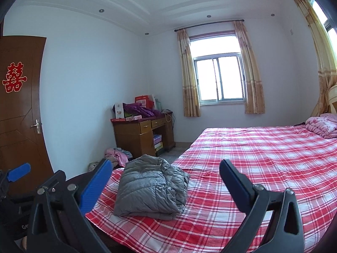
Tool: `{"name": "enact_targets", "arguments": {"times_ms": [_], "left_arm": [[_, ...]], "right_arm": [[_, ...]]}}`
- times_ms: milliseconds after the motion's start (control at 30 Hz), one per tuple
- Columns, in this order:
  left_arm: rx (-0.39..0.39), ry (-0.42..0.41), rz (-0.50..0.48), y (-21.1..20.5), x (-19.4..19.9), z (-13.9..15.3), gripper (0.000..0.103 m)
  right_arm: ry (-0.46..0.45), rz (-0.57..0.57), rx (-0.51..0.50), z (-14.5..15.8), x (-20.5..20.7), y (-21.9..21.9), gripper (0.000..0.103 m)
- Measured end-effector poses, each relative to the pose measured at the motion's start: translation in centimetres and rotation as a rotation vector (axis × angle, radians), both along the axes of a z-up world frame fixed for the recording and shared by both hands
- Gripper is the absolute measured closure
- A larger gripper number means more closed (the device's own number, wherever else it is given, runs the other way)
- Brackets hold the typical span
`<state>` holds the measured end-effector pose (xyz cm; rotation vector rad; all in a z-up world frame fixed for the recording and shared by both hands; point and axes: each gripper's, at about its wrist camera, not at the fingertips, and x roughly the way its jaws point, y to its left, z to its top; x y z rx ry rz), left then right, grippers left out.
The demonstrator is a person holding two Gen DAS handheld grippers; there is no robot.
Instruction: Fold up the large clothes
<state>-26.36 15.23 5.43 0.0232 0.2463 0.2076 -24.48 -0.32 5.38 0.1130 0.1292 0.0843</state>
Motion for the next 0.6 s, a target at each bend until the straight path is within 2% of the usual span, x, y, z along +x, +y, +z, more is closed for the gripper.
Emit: {"name": "enact_targets", "arguments": {"times_ms": [333,600], "left_arm": [[0.002,0.034,0.011,0.02,0.83,-0.46,0.009],[0.004,0.030,0.019,0.16,0.77,-0.52,0.009]], "right_arm": [[0.021,-0.001,0.021,-0.49,0.28,-0.50,0.000],[0.027,0.001,0.023,-0.57,0.27,-0.64,0.000]]}}
